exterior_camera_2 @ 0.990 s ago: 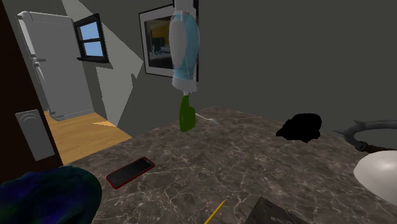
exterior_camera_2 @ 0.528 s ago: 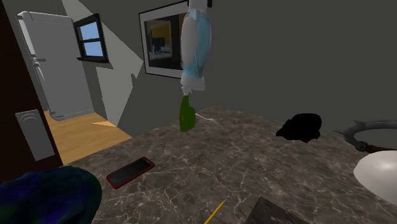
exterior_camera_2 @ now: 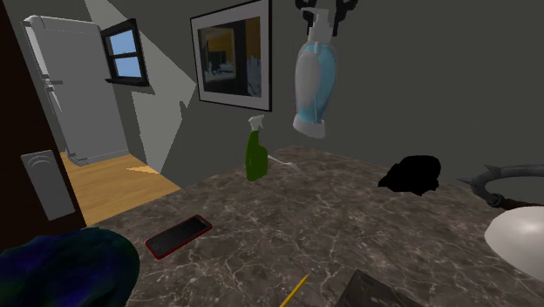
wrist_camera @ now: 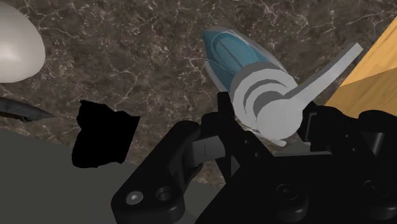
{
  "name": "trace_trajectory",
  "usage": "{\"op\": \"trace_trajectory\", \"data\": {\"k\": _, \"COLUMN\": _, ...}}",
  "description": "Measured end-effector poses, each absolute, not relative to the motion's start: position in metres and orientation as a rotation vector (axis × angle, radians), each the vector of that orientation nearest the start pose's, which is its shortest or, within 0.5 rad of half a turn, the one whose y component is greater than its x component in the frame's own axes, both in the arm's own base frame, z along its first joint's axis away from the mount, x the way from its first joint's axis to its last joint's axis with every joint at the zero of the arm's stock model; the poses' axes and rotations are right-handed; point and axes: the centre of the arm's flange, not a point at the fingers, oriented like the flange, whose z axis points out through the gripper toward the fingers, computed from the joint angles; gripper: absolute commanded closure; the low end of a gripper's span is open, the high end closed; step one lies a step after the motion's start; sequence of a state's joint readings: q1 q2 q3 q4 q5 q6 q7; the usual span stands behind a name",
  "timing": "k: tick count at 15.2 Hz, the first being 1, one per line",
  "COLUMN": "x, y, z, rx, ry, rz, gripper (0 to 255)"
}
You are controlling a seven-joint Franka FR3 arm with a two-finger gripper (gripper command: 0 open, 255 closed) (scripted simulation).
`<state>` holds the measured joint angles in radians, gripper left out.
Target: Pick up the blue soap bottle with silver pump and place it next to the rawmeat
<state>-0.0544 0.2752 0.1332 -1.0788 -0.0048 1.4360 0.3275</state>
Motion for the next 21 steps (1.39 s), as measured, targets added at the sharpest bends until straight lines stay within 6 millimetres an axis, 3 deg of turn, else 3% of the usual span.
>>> {"op": "trace_trajectory", "data": {"k": 16, "x": 0.656, "y": -0.161, "z": 0.594, "rx": -3.066, "ry": 0.395, "rz": -0.117, "gripper": 255}}
{"op": "trace_trajectory", "data": {"k": 21, "x": 0.662, "y": -0.174, "z": 0.568, "rx": -3.066, "ry": 0.393, "rz": -0.118, "gripper": 255}}
